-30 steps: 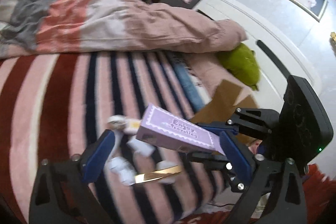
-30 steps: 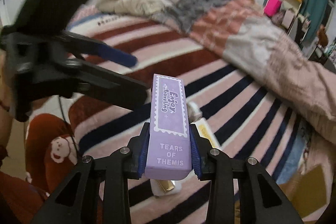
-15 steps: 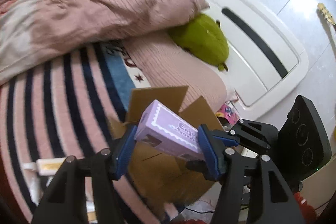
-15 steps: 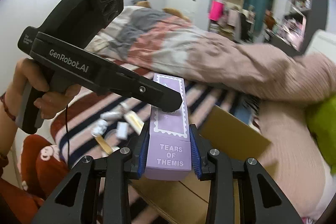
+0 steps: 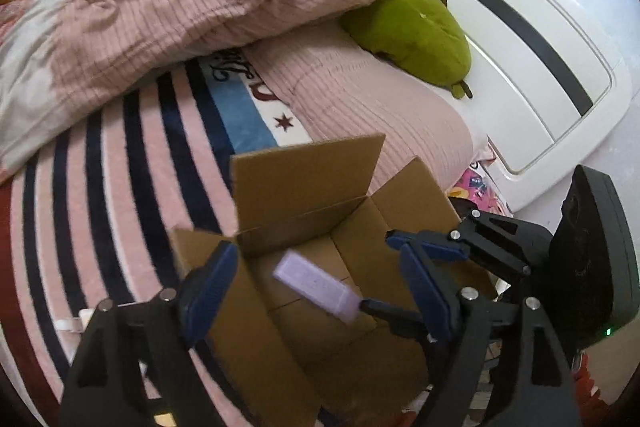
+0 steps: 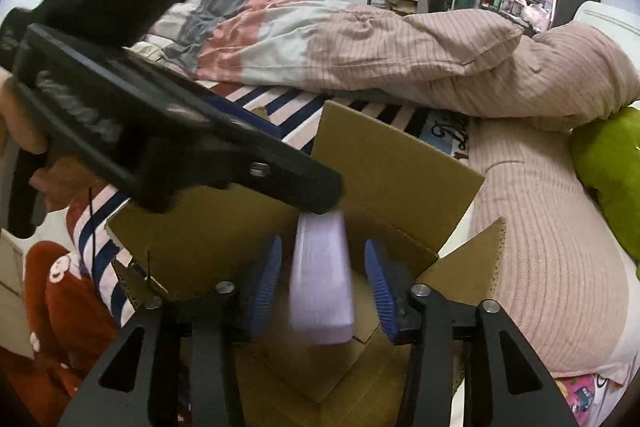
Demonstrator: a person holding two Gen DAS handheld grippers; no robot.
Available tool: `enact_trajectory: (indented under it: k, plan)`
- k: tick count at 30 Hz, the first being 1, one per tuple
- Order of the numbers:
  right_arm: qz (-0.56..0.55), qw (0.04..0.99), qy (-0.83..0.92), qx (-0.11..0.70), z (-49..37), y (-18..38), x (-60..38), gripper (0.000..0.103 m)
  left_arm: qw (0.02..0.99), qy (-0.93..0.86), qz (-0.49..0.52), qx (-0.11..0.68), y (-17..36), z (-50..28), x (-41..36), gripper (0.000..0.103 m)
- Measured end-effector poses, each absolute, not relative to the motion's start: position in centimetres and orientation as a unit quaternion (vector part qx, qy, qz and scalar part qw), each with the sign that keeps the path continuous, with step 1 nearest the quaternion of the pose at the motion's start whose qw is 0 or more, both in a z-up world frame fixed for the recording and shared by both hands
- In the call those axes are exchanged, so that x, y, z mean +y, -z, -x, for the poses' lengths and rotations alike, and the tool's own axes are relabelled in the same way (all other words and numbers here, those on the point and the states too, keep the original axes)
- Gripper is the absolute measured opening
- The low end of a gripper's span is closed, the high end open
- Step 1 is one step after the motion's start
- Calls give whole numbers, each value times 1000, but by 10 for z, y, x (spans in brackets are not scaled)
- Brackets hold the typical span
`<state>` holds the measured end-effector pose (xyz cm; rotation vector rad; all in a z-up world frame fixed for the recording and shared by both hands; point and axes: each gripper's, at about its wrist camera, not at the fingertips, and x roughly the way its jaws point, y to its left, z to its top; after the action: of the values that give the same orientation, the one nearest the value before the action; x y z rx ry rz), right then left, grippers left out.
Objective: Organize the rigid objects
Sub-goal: 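Carry the purple box into the cardboard box and open the right tool, then grasp the gold stick with the right tool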
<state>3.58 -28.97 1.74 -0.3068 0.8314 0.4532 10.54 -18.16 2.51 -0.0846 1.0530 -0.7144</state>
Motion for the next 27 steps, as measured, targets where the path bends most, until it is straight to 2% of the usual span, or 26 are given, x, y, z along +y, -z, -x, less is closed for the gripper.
enact_trajectory:
  k: [4, 10, 15, 21, 27]
  plan:
    - [147, 883, -227, 384, -26, -25, -281, 49, 821, 320, 30, 472, -40, -96, -153, 81]
    - [149, 879, -291, 347, -12, -46, -225, 49, 861, 271, 38, 430, -57, -70, -77, 81]
    - [163, 853, -369, 331, -3, -45, -154, 49, 888, 187, 43, 419, -39, -47, 3, 81]
    - [180, 803, -431, 370, 1, 0, -88, 49, 898, 122, 58, 420, 1, -24, 66, 81]
    - [191, 761, -436, 441, -6, 70, -69, 49, 891, 106, 64, 436, 47, -5, 90, 81]
